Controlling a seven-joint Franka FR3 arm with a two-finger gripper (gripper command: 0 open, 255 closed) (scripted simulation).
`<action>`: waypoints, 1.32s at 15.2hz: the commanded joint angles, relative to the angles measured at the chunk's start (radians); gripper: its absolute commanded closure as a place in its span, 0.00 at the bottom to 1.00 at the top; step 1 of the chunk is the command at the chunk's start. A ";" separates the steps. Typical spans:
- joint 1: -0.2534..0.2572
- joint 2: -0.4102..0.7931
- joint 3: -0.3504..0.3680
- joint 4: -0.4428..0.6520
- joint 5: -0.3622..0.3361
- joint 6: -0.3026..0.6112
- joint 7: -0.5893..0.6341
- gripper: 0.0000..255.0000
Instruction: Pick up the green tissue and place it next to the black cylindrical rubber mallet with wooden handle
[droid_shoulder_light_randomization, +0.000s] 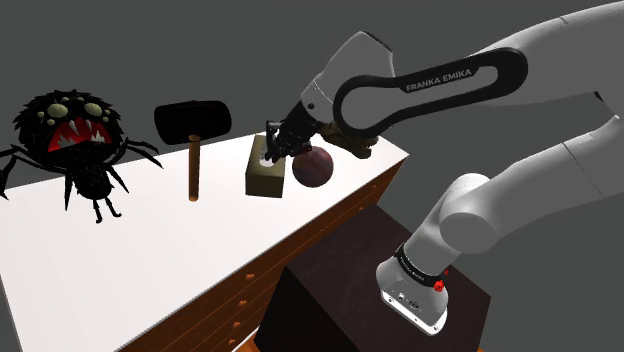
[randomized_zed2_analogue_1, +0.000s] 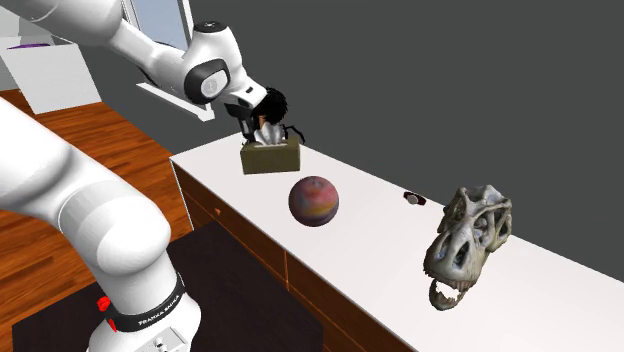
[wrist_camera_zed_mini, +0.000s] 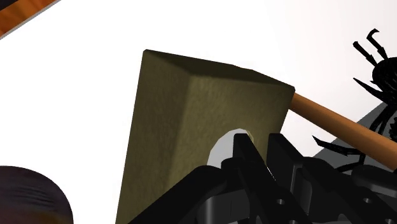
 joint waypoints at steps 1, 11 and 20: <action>0.004 0.024 0.003 -0.014 0.008 0.038 -0.008 1.00; 0.028 0.157 0.012 -0.063 0.053 0.219 -0.049 1.00; 0.043 0.221 0.010 -0.074 0.077 0.294 -0.073 1.00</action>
